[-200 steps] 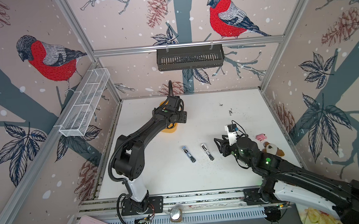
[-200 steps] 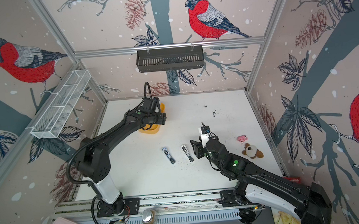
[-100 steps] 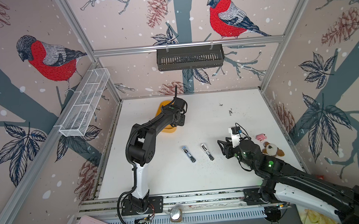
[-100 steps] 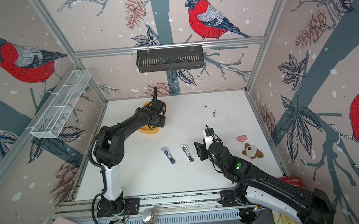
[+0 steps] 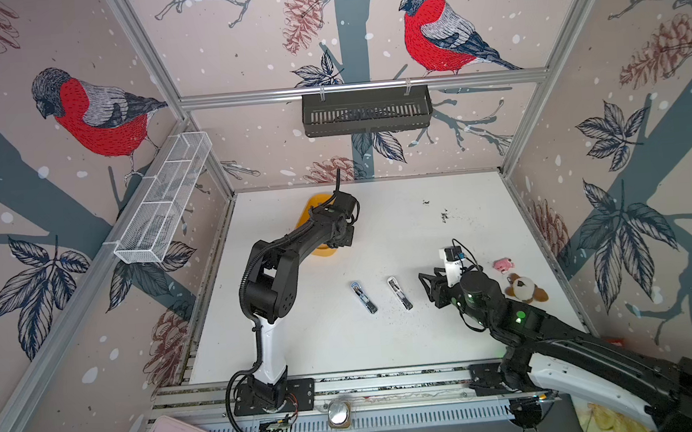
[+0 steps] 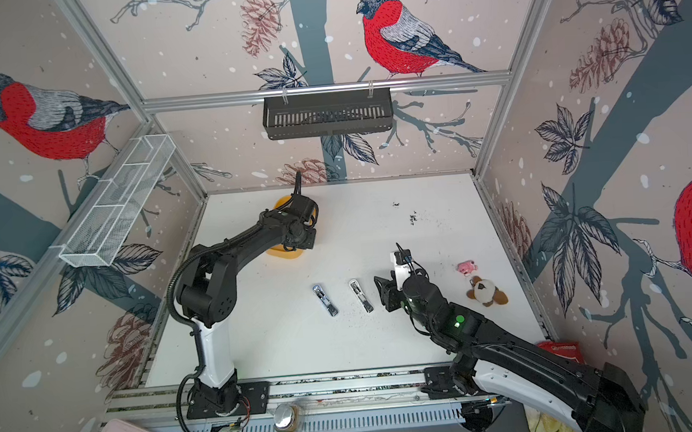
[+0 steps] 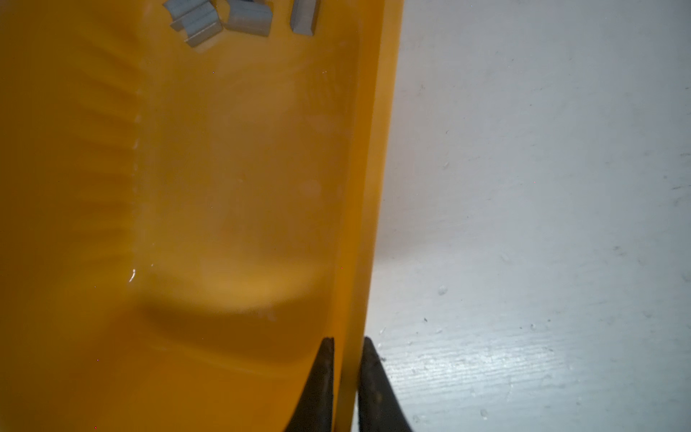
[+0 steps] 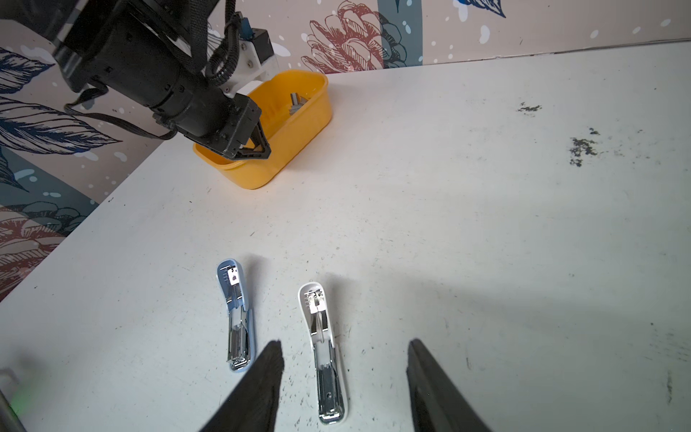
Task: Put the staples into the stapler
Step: 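Move the left gripper over the yellow tray of staples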
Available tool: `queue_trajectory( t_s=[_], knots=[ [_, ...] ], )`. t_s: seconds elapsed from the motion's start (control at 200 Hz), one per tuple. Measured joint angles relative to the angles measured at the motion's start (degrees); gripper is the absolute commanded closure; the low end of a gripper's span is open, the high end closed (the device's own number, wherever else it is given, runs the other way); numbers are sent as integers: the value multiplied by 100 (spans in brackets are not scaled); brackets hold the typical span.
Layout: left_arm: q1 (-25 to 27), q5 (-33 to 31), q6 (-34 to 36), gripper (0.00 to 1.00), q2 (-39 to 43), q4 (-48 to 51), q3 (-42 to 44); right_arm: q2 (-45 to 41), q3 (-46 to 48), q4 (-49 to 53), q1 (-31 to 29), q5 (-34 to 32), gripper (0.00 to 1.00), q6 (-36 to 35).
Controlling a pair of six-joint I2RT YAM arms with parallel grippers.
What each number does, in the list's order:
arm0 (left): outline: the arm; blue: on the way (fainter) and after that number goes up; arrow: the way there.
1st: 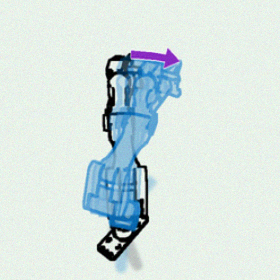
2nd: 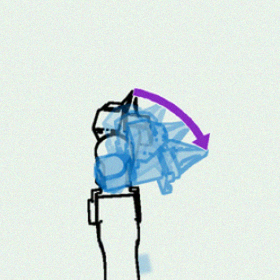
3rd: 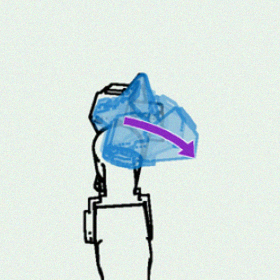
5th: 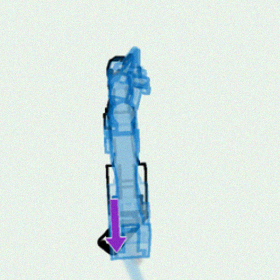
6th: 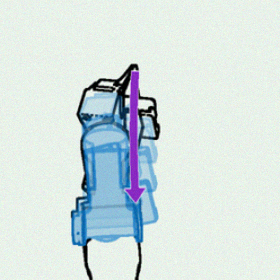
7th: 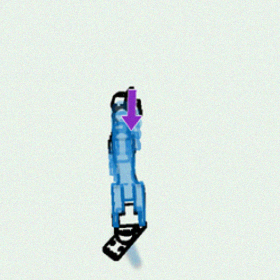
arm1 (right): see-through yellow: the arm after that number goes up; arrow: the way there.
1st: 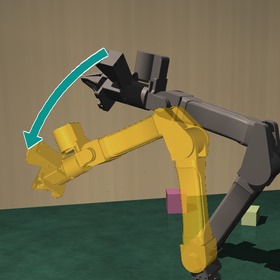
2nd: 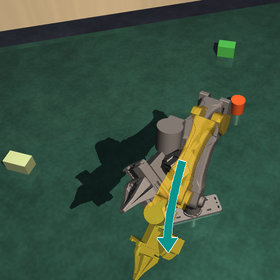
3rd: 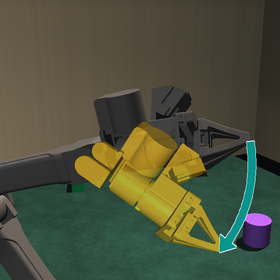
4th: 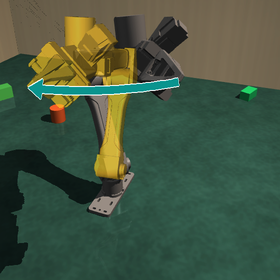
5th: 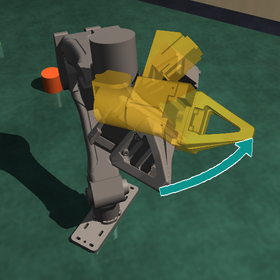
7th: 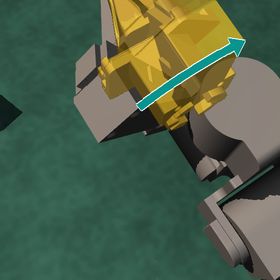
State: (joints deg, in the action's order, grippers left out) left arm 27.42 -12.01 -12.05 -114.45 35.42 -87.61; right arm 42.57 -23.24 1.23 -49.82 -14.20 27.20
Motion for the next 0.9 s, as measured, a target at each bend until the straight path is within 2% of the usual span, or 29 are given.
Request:
queue_trajectory(
  t_s=[0.31,0.581,0.896],
  knots=[
    [63,-59,-415,87,1438,-4,1624,221,98,-175,11,195,46,7],
    [752,-271,-1056,87,2590,85,2855,382,98,-334,24,330,46,4],
    [1215,-223,-1670,88,3292,225,3700,472,96,-389,37,457,46,7]
  ],
)
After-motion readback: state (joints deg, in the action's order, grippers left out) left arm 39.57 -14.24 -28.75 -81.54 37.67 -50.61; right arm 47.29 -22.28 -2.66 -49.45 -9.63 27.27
